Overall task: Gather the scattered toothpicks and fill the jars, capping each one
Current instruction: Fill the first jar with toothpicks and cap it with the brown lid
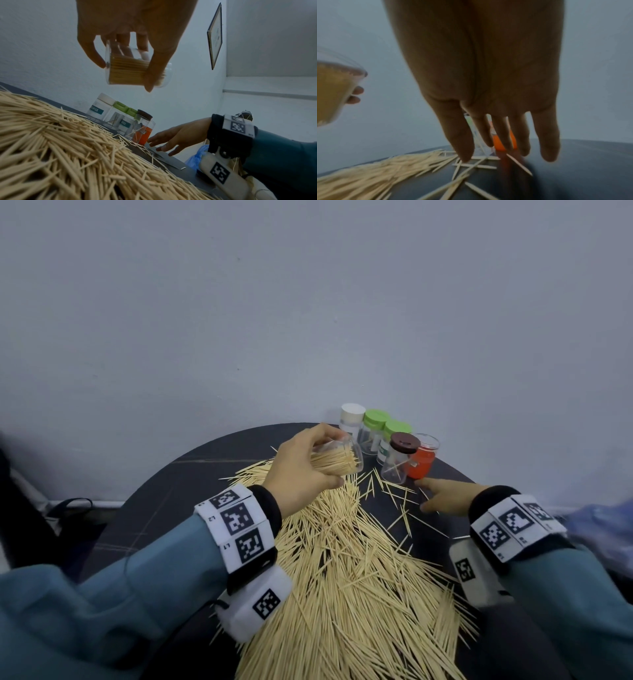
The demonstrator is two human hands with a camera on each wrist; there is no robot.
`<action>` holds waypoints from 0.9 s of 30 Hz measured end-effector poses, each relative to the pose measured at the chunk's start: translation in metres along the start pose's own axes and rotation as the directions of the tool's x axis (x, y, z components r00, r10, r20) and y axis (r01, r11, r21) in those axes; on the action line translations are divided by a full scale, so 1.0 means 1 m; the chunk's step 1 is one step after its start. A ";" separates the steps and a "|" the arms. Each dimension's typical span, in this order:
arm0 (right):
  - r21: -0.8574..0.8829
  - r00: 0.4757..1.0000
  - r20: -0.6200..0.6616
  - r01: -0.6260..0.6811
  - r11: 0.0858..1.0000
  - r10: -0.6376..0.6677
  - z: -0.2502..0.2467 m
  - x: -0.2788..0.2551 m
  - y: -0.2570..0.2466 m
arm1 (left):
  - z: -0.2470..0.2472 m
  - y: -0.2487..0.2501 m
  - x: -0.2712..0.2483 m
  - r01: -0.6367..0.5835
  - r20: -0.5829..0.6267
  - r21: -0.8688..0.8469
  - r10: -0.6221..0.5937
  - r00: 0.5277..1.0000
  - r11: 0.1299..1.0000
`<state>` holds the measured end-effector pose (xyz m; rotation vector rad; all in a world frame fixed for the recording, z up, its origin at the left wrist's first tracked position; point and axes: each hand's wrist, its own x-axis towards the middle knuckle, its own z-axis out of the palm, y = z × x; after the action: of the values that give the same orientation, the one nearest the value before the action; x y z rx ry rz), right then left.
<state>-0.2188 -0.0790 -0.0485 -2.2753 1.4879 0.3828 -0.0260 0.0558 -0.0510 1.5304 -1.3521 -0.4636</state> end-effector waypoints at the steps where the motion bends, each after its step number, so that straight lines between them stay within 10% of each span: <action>1: 0.004 1.000 0.017 0.002 1.000 -0.002 0.002 0.002 -0.002 | 0.000 0.000 -0.001 -0.003 0.005 0.003 0.003 1.000 1.000; 19: -0.079 0.947 0.115 0.310 0.947 -0.301 0.011 -0.028 -0.042 | 0.003 -0.001 -0.002 -0.016 0.028 0.059 0.015 0.999 0.998; 27: -0.226 0.992 0.084 0.110 0.968 -0.093 0.021 -0.032 -0.049 | 0.003 0.000 -0.004 -0.012 0.037 0.055 0.010 0.999 0.998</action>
<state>-0.1869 -0.0260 -0.0445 -2.4746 1.3451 0.6306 -0.0292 0.0580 -0.0532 1.5655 -1.4110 -0.4524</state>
